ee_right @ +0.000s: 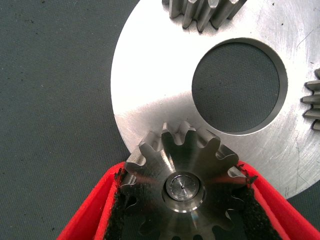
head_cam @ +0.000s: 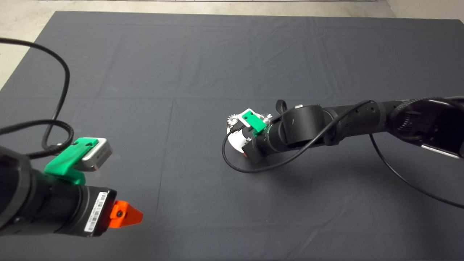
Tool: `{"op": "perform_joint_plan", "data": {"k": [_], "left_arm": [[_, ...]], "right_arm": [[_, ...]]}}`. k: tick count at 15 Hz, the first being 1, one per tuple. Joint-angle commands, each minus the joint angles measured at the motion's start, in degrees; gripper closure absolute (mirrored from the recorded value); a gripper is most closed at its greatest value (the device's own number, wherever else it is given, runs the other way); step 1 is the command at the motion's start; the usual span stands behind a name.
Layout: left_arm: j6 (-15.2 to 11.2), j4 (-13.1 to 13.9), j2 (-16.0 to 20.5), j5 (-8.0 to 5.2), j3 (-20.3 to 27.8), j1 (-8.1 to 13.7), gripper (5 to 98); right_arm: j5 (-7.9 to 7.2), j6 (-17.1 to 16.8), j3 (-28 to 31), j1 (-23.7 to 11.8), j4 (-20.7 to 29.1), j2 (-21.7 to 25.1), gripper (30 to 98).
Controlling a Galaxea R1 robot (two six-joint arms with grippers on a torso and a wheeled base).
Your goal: Remove an incorrectly installed larger gear and replace it with the correct smaller gear
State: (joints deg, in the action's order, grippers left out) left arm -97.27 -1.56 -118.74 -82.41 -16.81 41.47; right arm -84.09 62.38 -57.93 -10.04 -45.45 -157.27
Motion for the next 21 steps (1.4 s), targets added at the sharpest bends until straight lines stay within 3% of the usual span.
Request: {"op": "perform_joint_plan", "data": {"k": [1, 9, 21], "left_arm": [[-0.47, 0.95, -0.06, 0.05, 1.01, 0.72, 5.8], [-0.47, 0.95, -0.14, 0.05, 1.01, 0.72, 5.8], [-0.99, 0.95, -0.14, 0.05, 1.01, 0.72, 5.8]], "right_arm": [[0.51, -0.11, 0.47, -1.22, -1.31, -0.19, 78.0], [0.42, -0.06, 1.19, -1.75, -0.96, -0.27, 79.1], [0.42, 0.76, 5.37, -6.38, -0.87, 0.1, 79.1]]}}
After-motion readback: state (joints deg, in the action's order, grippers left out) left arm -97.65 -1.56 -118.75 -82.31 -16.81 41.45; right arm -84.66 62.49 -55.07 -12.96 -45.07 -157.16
